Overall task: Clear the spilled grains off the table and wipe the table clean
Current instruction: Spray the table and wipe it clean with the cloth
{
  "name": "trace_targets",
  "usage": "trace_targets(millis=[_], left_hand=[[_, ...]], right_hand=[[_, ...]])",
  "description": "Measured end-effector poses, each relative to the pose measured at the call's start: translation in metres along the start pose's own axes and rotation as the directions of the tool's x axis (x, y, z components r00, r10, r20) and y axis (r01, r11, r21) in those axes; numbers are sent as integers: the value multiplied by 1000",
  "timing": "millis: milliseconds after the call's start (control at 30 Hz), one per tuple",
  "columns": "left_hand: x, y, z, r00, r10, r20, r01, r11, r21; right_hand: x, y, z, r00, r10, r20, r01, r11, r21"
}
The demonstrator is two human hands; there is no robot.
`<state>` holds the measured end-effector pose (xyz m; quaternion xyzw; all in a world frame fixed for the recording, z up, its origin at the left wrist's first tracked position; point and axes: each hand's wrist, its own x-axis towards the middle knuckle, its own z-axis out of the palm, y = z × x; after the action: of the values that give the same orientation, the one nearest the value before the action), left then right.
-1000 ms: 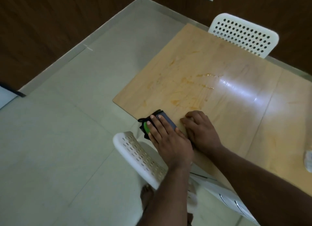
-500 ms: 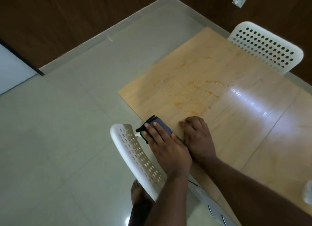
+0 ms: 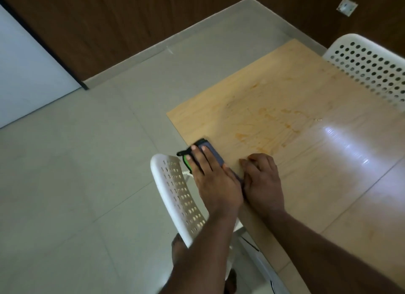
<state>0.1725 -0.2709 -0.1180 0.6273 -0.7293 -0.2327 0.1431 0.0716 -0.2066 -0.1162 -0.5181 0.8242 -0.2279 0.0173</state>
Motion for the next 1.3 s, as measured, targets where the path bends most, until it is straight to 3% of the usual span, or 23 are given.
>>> trace_targets(millis=[133, 433, 533, 733, 967, 1133, 1300], left_hand=[[-2, -1, 3, 999, 20, 36, -21, 1000, 16], [128, -14, -5, 999, -45, -2, 45, 996, 71], [108, -14, -6, 1000, 2, -13, -1, 998, 67], [64, -15, -1, 998, 59, 5, -59, 997, 47], [154, -28, -5, 995, 93, -17, -90, 986, 142], [224, -33, -12, 999, 16, 41, -25, 973, 230], [152, -30, -17, 991, 133, 33, -137, 960, 245]], right_hand=[[2, 0, -2, 1000, -5, 12, 4, 1000, 29], [2, 4, 0, 999, 34, -10, -33, 998, 59], [25, -8, -2, 1000, 14, 25, -15, 999, 52], [136, -32, 27, 960, -182, 212, 179, 983, 35], [164, -38, 56, 955, -231, 187, 224, 973, 60], [166, -41, 61, 946, -225, 235, 228, 974, 13], [167, -44, 60, 945, -213, 248, 223, 975, -11]])
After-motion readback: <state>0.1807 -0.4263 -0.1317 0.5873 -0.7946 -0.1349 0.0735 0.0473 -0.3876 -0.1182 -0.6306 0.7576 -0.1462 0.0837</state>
